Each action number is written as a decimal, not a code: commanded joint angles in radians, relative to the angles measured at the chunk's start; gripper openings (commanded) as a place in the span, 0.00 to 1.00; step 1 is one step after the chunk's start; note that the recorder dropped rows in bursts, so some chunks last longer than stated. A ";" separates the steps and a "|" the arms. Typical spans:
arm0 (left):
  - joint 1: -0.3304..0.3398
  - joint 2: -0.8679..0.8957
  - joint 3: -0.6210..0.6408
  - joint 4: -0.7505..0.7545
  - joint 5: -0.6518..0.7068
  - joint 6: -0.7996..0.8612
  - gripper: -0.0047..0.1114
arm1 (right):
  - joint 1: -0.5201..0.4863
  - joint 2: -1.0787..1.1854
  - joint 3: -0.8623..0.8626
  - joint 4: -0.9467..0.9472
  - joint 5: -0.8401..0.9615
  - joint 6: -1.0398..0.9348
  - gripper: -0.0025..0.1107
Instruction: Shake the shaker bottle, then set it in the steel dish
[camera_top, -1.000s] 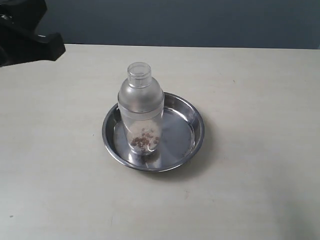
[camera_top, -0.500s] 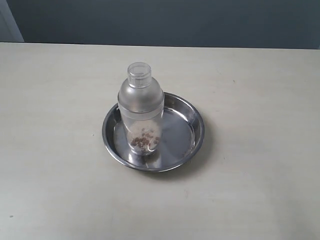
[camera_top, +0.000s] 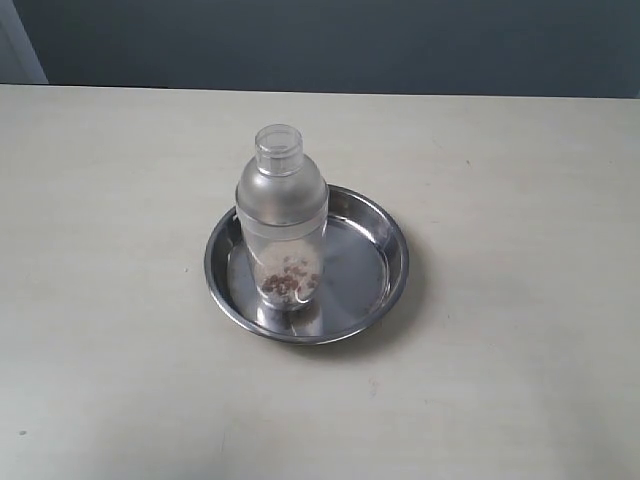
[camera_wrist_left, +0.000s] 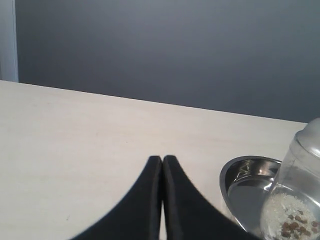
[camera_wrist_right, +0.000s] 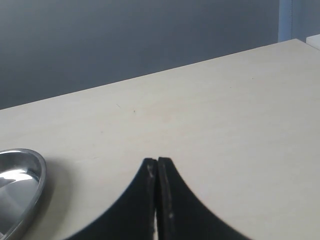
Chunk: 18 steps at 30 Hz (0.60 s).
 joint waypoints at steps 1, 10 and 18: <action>0.005 -0.008 0.005 0.008 0.068 -0.008 0.04 | 0.004 -0.005 0.002 -0.002 -0.008 -0.004 0.02; 0.005 -0.008 0.005 -0.017 0.123 0.065 0.04 | 0.004 -0.005 0.002 -0.002 -0.008 -0.004 0.02; 0.005 -0.008 0.005 -0.038 0.088 0.109 0.04 | 0.004 -0.005 0.002 -0.002 -0.008 -0.004 0.02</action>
